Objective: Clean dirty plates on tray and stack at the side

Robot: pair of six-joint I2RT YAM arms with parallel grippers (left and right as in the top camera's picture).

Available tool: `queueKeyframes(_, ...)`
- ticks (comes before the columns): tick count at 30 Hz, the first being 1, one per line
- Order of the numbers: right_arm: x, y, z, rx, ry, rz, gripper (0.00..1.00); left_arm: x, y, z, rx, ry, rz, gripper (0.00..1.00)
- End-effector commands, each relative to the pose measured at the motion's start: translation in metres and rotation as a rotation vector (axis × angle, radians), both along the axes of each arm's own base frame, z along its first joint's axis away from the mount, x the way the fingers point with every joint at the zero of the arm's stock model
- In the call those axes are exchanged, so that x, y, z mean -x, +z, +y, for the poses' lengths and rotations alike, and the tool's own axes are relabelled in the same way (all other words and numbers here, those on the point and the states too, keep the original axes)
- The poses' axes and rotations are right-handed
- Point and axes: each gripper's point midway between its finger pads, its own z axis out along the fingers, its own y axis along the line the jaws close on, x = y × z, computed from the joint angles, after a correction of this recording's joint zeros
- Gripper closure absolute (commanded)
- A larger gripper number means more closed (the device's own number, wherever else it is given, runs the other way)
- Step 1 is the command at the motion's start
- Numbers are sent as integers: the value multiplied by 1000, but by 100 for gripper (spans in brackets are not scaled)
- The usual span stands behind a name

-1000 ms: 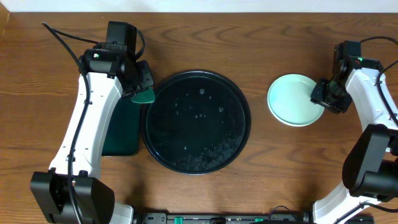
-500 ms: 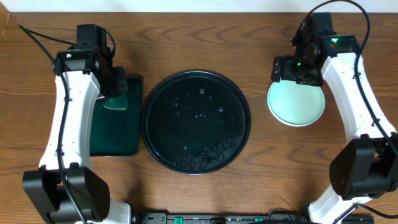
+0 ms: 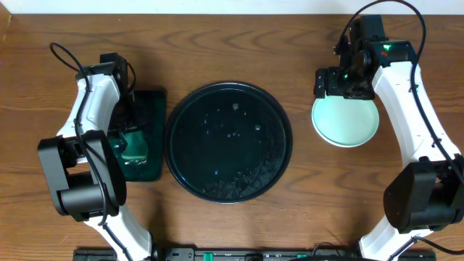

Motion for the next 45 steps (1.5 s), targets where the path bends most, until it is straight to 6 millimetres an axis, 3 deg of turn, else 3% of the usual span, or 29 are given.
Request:
queueKeyframes(1,0,9,6,3,53,-29,14,-9,44,4,-32,41,-118,28)
queueKeyframes(4,2,14,9,4,63,-29,17,-10,78,4,-46,111,-230,28)
queueKeyframes(5,3,24,11,3,70,-45,17,-9,96,4,-51,133,-287,28)
queueKeyframes(10,9,73,26,-11,107,-161,15,-5,124,3,-59,143,-373,28)
queueKeyframes(14,25,119,37,-29,139,-276,8,-5,127,3,-60,143,-382,28)
queueKeyframes(16,42,143,38,-38,149,-328,1,-5,126,3,-60,143,-381,28)
queueKeyframes(20,92,202,29,-60,153,-479,1,-5,126,3,-60,143,-381,27)
queueKeyframes(25,129,243,18,-58,150,-618,1,-5,126,3,-60,143,-381,27)
queueKeyframes(27,138,251,5,17,156,-666,1,-5,126,3,-60,143,-381,27)
queueKeyframes(32,162,262,-27,144,76,-718,1,-5,126,3,-60,143,-381,27)
queueKeyframes(36,147,250,-36,202,89,-778,1,-5,126,3,-60,143,-381,27)
queueKeyframes(39,132,232,-37,204,110,-907,1,-5,126,3,-60,143,-381,27)
queueKeyframes(45,130,160,-34,183,146,-1085,1,-5,126,3,-60,143,-381,27)
